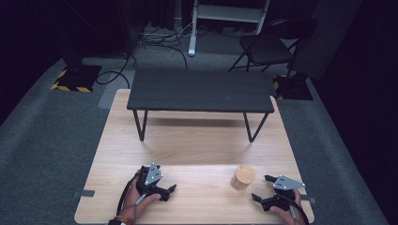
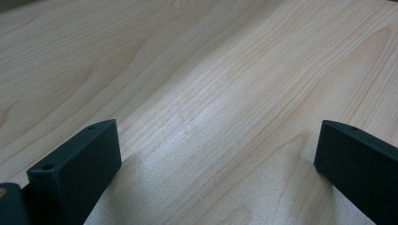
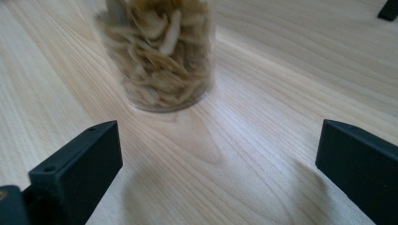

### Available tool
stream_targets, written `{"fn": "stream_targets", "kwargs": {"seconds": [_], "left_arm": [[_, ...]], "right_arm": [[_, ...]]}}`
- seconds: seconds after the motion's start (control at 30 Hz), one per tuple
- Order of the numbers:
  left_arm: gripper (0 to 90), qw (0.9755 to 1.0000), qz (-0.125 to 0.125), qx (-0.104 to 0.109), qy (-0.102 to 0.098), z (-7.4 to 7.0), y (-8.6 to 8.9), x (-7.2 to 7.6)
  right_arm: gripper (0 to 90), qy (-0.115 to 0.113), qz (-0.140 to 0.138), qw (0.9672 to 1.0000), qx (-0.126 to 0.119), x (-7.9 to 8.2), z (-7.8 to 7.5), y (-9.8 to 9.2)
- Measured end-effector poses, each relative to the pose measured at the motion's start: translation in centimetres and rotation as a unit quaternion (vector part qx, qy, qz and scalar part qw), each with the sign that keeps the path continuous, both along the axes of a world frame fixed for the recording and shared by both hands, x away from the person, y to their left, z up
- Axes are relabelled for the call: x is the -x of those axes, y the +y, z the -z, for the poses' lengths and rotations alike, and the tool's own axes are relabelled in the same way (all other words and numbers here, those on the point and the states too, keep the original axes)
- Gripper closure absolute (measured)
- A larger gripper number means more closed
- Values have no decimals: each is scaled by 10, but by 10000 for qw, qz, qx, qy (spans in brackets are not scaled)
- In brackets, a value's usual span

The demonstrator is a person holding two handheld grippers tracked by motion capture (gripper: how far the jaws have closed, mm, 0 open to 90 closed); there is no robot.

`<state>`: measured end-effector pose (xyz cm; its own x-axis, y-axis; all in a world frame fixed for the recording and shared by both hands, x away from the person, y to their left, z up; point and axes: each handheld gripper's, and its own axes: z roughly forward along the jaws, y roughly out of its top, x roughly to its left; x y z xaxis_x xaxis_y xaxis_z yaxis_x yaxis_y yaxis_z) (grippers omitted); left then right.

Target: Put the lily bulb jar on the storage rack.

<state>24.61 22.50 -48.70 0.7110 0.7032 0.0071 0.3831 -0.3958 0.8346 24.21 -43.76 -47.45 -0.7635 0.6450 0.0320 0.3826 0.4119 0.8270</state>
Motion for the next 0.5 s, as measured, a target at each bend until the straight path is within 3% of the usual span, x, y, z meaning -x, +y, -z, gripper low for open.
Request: {"fn": "stream_targets", "kwargs": {"seconds": [0.17,0.3,0.33,0.5], "left_arm": [[8,10000,-2,0,1,0,0,0],[8,10000,-2,-1,1,0,0,0],[8,10000,-2,-1,1,0,0,0],[8,10000,-1,-2,0,0,0,0]], "right_arm": [[4,72,-60,9999,-94,-4,-10,6],[4,31,-204,9998,-53,-12,-24,17],[4,14,-268,9996,60,-17,-30,26],[4,66,-419,9990,151,-27,-39,39]]}}
